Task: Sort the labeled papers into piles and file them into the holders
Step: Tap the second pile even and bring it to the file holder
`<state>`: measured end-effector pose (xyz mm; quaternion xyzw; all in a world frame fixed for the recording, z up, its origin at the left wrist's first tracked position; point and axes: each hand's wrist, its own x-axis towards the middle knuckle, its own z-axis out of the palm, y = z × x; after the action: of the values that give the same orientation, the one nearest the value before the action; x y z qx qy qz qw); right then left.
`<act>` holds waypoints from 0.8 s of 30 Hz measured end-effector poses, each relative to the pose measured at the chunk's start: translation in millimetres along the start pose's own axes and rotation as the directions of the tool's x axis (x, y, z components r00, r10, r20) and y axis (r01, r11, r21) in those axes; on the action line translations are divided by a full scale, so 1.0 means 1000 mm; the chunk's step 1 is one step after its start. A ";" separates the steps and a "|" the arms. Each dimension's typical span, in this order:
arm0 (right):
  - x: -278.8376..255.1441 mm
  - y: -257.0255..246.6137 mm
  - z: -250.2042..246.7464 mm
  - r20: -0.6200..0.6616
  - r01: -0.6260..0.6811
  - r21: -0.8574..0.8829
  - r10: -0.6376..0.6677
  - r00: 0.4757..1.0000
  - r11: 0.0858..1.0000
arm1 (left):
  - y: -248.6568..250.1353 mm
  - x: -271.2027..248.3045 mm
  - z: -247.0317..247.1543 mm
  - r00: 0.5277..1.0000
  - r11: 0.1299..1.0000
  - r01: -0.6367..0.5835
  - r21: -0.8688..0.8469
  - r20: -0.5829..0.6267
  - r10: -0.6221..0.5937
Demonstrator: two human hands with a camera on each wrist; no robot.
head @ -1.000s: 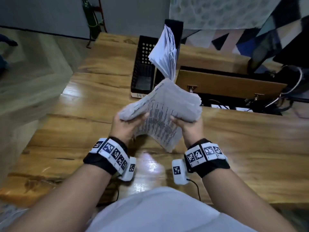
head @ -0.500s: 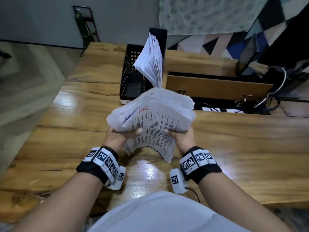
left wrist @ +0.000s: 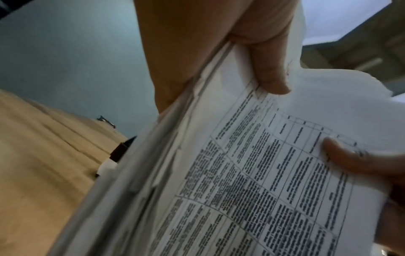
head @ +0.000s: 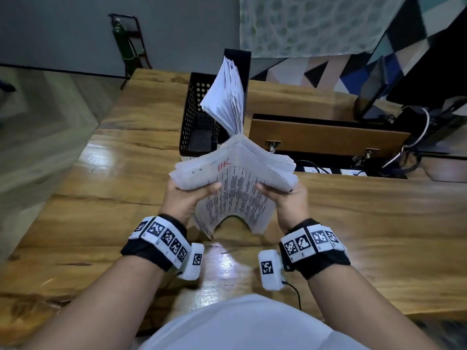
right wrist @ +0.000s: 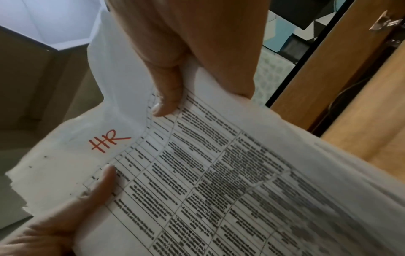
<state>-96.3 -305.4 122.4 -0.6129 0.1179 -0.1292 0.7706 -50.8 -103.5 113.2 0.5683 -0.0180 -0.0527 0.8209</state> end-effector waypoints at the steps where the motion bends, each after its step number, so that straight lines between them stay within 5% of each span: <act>1: -0.001 -0.005 0.001 -0.001 0.035 0.000 -0.035 0.999 0.999 | 0.003 0.002 -0.001 1.000 1.000 -0.015 0.003 -0.008 0.015; 6: -0.005 -0.008 -0.002 -0.175 0.230 -0.258 -0.279 0.944 0.938 | 0.003 0.010 -0.014 0.997 0.992 -0.042 0.117 0.061 0.035; 10: -0.011 0.002 -0.003 0.001 0.472 -0.601 -0.590 0.808 0.645 | -0.002 0.009 -0.015 0.995 0.991 -0.026 0.134 0.102 0.012; 12: -0.012 0.001 -0.001 0.044 0.445 -0.687 -0.578 0.815 0.574 | 0.000 0.008 -0.014 0.994 0.989 -0.029 0.142 0.109 0.013; 24: -0.013 0.000 0.007 0.034 0.411 -0.712 -0.556 0.830 0.570 | 0.007 0.005 -0.019 0.987 0.988 0.023 0.150 0.157 -0.047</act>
<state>-105.8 -294.7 124.5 -0.8476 0.0586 -0.3407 0.4026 -43.3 -83.8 112.7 0.6216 -0.0775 -0.1109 0.7716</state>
